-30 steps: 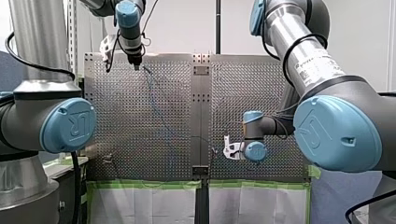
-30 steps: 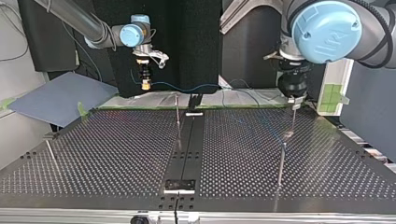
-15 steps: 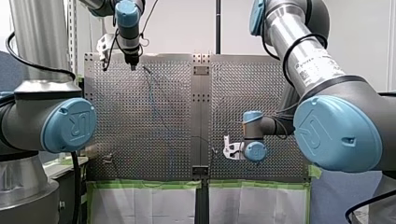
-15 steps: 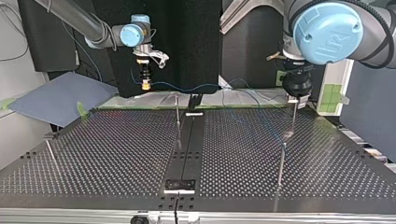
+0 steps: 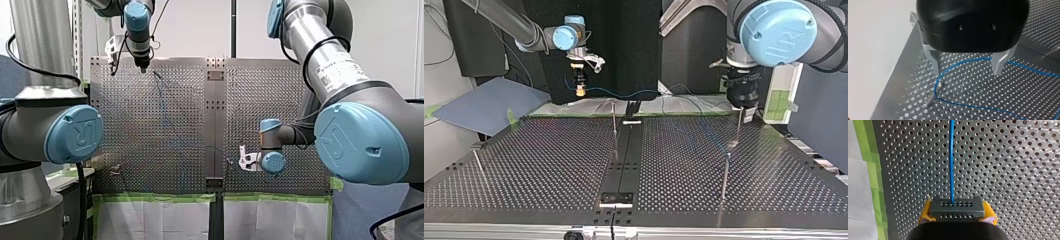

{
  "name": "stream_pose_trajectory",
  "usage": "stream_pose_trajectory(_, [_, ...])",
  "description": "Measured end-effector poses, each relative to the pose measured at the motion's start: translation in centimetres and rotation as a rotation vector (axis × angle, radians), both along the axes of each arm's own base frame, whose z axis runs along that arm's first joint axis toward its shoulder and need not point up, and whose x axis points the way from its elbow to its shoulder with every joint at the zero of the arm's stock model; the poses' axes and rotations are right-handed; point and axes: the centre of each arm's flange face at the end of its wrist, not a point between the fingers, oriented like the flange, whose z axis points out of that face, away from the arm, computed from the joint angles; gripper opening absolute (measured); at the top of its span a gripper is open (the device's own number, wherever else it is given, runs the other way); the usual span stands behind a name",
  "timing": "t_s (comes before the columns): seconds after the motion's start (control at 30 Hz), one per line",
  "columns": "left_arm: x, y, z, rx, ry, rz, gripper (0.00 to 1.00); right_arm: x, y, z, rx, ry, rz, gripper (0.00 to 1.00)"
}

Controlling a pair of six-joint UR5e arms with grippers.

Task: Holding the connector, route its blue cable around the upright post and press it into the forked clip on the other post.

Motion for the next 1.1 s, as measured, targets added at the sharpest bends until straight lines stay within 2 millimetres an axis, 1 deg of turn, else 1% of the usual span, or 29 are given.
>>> stream_pose_trajectory(0.33, [1.1,0.1,0.3,0.077,-0.062,0.018,1.0,0.0,0.0,0.0,0.002,-0.004,0.001,0.0])
stream_pose_trajectory(0.53, [2.4,0.0,-0.5,0.134,-0.072,0.047,1.0,-0.1,-0.2,0.0,0.002,-0.015,0.002,0.0])
stream_pose_trajectory(0.7, [3.1,-0.6,-1.0,0.166,-0.086,0.032,1.0,-0.2,-0.2,0.0,0.005,-0.016,0.001,0.0])
stream_pose_trajectory(1.1, [4.9,-2.8,-1.6,0.229,-0.141,-0.079,1.0,-0.2,-0.2,0.0,0.008,-0.015,0.001,0.0])
